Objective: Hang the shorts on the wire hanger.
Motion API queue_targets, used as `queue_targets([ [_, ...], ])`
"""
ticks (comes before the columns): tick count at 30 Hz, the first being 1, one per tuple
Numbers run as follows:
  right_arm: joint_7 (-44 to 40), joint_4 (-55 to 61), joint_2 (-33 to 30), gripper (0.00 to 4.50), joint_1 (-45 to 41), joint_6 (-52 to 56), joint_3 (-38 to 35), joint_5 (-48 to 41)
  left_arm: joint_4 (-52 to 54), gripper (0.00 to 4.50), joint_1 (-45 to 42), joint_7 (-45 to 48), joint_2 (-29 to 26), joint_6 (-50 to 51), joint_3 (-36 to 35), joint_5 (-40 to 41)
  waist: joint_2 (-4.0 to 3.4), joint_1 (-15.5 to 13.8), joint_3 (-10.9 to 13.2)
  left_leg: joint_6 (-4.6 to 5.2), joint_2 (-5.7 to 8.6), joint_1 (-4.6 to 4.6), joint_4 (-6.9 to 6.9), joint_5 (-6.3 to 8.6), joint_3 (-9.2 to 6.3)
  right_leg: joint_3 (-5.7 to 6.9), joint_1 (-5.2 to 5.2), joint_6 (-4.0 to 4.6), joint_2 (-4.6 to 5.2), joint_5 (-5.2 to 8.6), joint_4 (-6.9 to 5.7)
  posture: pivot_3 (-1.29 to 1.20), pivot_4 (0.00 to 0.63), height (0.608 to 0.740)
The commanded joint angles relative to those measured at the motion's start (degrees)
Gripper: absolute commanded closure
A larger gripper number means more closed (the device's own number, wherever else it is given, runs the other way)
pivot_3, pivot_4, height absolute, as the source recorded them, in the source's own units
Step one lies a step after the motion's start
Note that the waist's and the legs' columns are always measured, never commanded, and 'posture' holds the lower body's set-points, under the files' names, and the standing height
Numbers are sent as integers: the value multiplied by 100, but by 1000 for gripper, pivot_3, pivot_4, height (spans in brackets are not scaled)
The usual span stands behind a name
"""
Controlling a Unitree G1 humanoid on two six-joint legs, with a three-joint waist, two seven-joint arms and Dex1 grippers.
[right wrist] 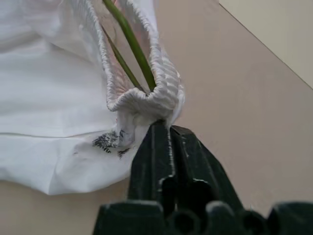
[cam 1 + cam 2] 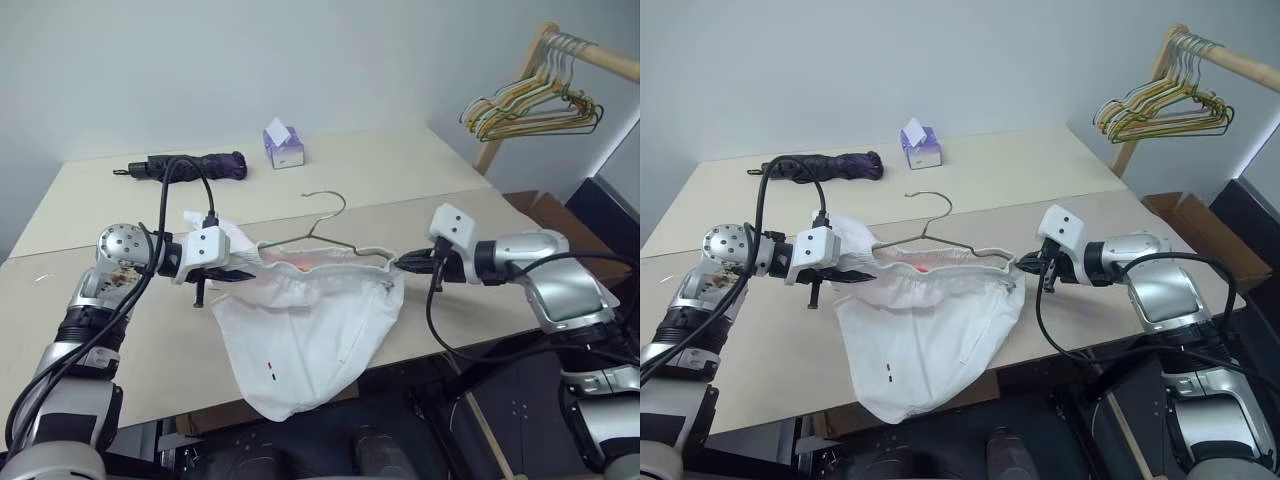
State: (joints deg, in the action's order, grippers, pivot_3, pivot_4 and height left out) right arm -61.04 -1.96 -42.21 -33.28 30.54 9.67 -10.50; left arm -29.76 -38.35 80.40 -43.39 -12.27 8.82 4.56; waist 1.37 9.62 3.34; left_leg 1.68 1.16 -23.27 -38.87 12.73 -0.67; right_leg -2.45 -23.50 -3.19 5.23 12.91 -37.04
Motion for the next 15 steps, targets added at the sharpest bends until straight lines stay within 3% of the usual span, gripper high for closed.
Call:
queue_targets([
  [1,58,139,35,4441,-102,16,-121,-64,92,4500,-58,-29,-97,-55,-135,57,0,4,0,0,0,0,0,0,0,0,0,0,0,0,0,-165,0,740],
  [15,101,234,-24,4441,-177,205,-419,-260,94,4500,178,-166,-332,-309,-26,-236,0,4,0,0,-1,0,0,0,-1,0,0,0,0,0,0,-162,0,740],
])
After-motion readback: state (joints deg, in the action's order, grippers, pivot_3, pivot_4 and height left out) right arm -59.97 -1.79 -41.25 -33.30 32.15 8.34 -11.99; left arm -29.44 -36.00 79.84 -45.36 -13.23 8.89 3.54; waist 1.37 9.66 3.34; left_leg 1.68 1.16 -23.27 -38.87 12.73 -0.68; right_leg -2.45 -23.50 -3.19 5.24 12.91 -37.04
